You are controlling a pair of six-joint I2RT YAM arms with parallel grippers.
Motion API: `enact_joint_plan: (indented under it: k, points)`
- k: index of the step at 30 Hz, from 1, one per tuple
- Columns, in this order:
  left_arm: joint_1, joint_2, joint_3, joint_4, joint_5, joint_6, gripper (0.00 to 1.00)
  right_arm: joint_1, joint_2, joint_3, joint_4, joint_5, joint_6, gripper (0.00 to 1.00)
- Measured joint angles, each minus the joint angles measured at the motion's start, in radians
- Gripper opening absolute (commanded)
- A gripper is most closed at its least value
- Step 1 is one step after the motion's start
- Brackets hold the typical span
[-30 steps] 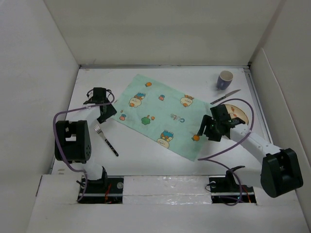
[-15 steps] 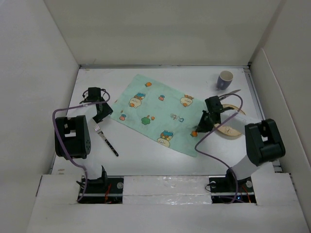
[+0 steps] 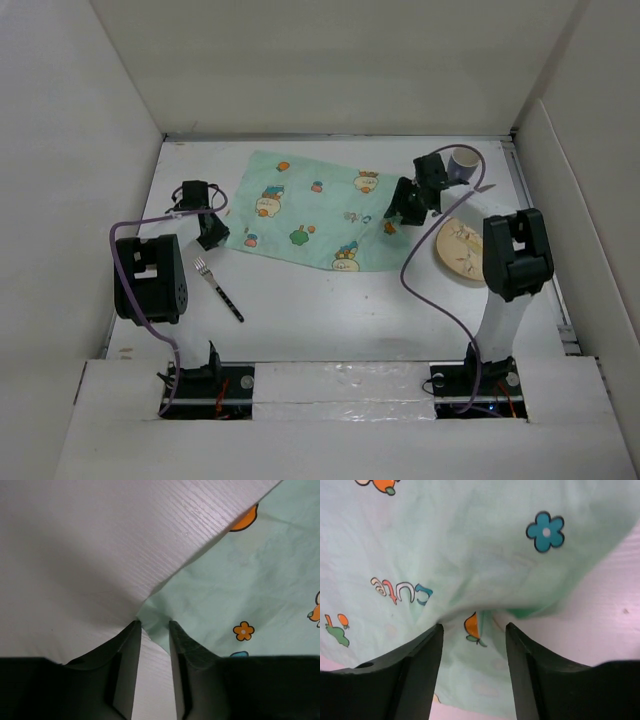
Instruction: Set the dinner table for one person
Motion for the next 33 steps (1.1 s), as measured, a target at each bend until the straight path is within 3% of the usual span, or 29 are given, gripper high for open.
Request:
enact_joint_plan:
  k: [4,6,7,12,18,23,33]
  points:
    - [0.000,0.002,-0.008,0.010,-0.001,-0.005,0.16,-0.001,-0.149,-0.082,-0.016,0.039,-0.010,0.60]
    - [0.000,-0.003,-0.015,0.017,-0.004,-0.007,0.12,0.001,-0.270,-0.173,-0.014,0.057,-0.003,0.57]
    - [0.000,-0.005,-0.019,0.019,-0.007,-0.008,0.05,0.001,-0.312,-0.206,-0.015,0.062,0.003,0.55]
    - [0.000,-0.007,-0.027,0.030,-0.011,-0.012,0.00,0.001,-0.536,-0.467,-0.009,0.089,0.056,0.51]
    - [0.000,-0.009,-0.029,0.033,-0.010,-0.006,0.00,0.001,-0.564,-0.598,-0.072,0.081,0.098,0.58]
    - [0.000,-0.016,-0.040,0.042,-0.010,-0.003,0.00,0.009,-0.572,-0.632,-0.063,0.043,0.137,0.59]
    - [0.000,-0.087,-0.107,0.034,-0.012,0.000,0.00,0.027,-0.583,-0.686,-0.067,0.027,0.217,0.40]
